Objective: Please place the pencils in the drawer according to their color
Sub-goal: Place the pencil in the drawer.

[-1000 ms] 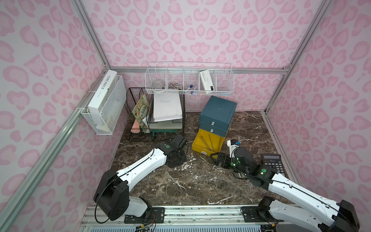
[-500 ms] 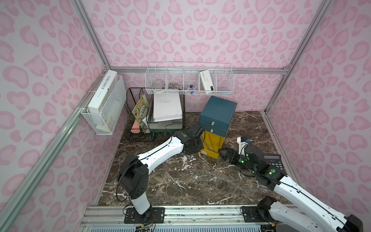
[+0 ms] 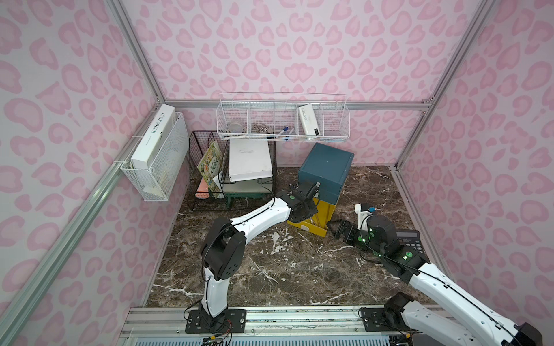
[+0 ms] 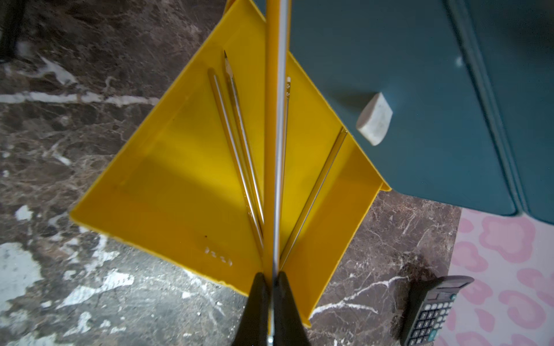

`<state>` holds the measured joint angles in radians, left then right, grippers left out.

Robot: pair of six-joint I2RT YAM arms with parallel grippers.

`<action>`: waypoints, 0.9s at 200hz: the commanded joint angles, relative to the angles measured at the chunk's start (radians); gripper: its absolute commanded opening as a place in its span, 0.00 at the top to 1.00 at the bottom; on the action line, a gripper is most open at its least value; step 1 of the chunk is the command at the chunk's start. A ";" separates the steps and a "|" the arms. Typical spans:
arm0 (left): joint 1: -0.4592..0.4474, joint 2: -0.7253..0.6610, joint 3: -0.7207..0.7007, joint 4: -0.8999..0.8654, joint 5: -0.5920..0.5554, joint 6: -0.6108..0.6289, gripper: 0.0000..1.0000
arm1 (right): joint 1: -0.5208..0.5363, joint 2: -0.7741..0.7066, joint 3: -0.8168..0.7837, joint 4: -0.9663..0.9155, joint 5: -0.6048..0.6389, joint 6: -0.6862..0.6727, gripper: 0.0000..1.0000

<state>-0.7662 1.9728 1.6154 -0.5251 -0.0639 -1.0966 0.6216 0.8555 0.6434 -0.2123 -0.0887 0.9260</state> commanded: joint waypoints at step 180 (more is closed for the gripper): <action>-0.051 0.126 0.035 0.168 0.054 -0.072 0.56 | -0.021 -0.008 0.008 -0.033 -0.001 -0.009 0.00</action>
<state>-0.8165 2.1063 1.6527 -0.3828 -0.0368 -1.1778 0.6003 0.8448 0.6449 -0.2497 -0.0895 0.9199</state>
